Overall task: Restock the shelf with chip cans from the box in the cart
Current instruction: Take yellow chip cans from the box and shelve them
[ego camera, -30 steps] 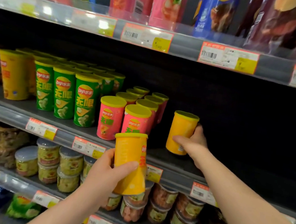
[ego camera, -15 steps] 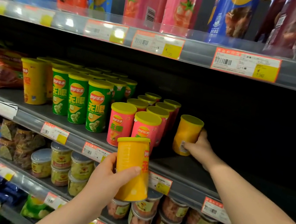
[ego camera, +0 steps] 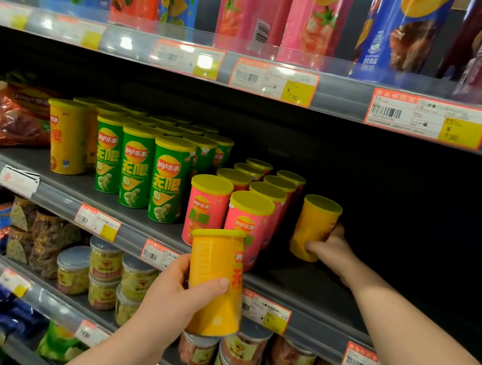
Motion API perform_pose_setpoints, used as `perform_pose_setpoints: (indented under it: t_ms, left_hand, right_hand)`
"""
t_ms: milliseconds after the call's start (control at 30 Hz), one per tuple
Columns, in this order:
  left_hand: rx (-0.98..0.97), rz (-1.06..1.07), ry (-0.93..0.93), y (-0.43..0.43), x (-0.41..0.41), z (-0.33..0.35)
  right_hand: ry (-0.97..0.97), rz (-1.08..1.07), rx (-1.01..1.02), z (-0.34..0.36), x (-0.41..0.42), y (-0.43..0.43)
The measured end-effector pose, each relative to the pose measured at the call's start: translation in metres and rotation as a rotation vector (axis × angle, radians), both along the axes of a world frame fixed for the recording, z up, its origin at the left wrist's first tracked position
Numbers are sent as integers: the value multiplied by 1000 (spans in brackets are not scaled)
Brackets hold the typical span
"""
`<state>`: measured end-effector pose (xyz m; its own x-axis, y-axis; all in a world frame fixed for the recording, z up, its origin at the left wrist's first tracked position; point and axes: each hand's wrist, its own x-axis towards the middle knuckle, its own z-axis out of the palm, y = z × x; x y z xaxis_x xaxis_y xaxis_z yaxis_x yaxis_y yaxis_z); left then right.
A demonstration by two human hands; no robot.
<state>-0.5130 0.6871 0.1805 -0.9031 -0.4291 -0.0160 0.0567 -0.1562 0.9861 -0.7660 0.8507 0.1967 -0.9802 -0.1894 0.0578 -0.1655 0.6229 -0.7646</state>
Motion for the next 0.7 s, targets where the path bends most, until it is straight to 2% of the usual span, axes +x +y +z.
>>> perform_pose_setpoints:
  t_ms: [400, 700]
  left_hand:
    - [-9, 7, -12, -4, -1, -4]
    - [-3, -43, 31, 2, -6, -1]
  right_hand:
    - [80, -104, 20, -6, -10, -13]
    - [88, -98, 16, -3, 3, 0]
